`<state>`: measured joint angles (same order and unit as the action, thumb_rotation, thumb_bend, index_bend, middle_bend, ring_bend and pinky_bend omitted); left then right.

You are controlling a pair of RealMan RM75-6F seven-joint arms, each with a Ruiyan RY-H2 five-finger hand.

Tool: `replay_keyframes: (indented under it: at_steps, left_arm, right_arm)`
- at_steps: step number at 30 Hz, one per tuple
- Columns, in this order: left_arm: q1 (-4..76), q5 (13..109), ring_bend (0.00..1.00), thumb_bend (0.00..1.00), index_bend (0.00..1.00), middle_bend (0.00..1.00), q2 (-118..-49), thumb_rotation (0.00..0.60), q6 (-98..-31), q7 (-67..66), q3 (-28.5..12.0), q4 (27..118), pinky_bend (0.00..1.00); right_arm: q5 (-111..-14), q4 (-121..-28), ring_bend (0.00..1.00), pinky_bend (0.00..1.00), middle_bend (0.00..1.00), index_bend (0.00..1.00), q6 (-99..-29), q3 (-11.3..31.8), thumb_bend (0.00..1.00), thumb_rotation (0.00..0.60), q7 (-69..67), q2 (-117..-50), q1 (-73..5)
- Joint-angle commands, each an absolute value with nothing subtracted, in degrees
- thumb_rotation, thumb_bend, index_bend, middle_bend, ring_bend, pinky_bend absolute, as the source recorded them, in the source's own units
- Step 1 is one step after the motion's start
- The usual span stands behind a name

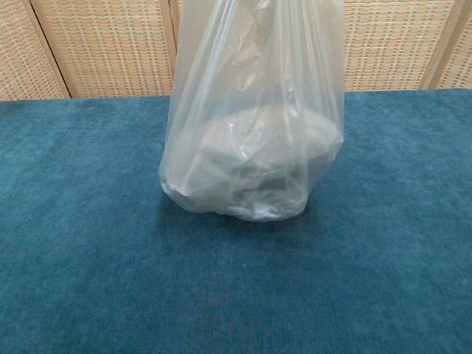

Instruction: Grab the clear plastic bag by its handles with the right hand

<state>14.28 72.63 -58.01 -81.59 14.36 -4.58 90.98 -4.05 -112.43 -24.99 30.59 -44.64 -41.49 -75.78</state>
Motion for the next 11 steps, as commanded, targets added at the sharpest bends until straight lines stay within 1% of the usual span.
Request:
replay_keyframes:
  at_steps: [1,11]
  left_arm:
    - [14.0,73.2,0.00,0.04,0.00,0.00,-57.8,0.600,-81.3,15.1,-4.8,90.9,0.00]
    - [13.7,73.7,0.00,0.04,0.00,0.00,-57.8,0.600,-80.0,15.6,-5.7,90.7,0.00]
  right_arm:
    - [-1.2,-112.4,0.96,1.00,0.91,0.74,-25.6,30.7,1.00,0.600,-43.6,-39.7,-78.0]
    - [6.8,-109.9,0.96,1.00,0.91,0.74,-24.1,29.8,1.00,0.600,-41.5,-35.7,-82.1]
